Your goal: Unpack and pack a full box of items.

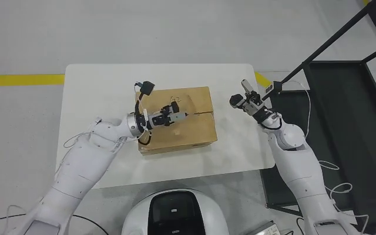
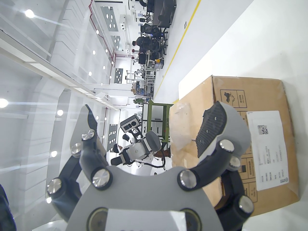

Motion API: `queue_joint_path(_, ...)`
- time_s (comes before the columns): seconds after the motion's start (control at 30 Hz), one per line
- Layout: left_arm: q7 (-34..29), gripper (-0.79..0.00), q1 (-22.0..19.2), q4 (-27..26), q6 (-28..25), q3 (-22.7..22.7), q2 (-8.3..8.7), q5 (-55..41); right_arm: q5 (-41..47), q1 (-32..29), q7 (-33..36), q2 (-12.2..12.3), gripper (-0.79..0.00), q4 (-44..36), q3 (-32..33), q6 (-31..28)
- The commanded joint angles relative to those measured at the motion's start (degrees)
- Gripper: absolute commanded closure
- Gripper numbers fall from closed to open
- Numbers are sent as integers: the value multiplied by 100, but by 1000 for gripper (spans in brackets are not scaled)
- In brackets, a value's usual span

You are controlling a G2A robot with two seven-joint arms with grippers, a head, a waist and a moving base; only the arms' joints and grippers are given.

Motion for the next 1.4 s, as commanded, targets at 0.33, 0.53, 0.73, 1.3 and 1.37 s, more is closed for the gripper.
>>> queue_joint_path(0.33,-115,-785,1265,-1102,345,-2013,506,37,181,87,432,-16,-785,-248,-85,178)
queue_joint_path(0.53,-333,-785,1926,-1412,494,-2801,672,-18,170,151,972,-10,-785,-468,-248,492)
queue_joint_path(0.73,-1173,-785,2157,-1594,862,-2918,754,-391,3,114,705,14,-785,-558,-29,351)
queue_joint_path(1.3,-1025,-785,1168,-1775,455,-1162,524,1552,541,-561,482,118,-785,-241,1061,209)
queue_joint_path(1.37,-699,-785,1024,-1777,233,-964,475,2153,561,-593,476,116,-785,-221,1076,185)
